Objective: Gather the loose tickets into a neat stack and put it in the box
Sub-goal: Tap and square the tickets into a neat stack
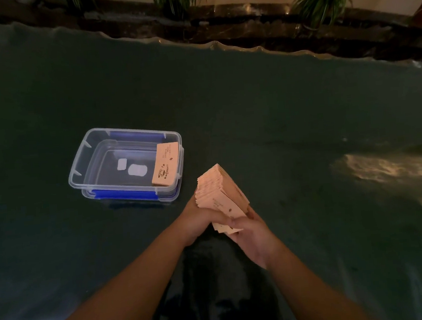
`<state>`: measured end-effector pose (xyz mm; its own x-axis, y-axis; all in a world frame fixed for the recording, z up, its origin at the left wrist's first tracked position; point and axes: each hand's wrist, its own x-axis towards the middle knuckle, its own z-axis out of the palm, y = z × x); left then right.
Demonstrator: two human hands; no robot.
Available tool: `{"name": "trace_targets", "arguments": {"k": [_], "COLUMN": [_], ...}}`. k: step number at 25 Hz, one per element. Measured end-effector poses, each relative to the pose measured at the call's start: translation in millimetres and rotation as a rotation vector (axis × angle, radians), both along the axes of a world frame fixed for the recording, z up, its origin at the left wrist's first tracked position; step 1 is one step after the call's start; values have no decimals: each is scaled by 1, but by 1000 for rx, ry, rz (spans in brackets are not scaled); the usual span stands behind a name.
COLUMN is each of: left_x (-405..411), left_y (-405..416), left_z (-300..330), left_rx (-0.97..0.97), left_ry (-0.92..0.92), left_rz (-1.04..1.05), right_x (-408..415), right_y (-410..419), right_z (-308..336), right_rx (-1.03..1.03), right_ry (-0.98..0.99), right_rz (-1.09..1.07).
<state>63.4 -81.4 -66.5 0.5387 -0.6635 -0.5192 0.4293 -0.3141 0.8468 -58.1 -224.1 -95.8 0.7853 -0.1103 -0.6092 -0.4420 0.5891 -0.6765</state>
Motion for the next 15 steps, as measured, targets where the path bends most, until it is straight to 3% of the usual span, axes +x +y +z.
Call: {"name": "trace_targets", "arguments": {"k": [5, 10, 15], "left_x": [4, 16, 19], "left_y": [5, 21, 18], "left_z": [5, -9, -26], "left_rx": [-103, 98, 268], "left_ry": [-23, -319, -597], "left_rz": [0, -150, -212], "right_x": [-9, -15, -16], "right_y": [-9, -26, -31], "right_z": [6, 8, 10], "right_rx": [-54, -494, -867], "right_ry": [-67, -64, -39], "right_rz": [-48, 2, 185]}}
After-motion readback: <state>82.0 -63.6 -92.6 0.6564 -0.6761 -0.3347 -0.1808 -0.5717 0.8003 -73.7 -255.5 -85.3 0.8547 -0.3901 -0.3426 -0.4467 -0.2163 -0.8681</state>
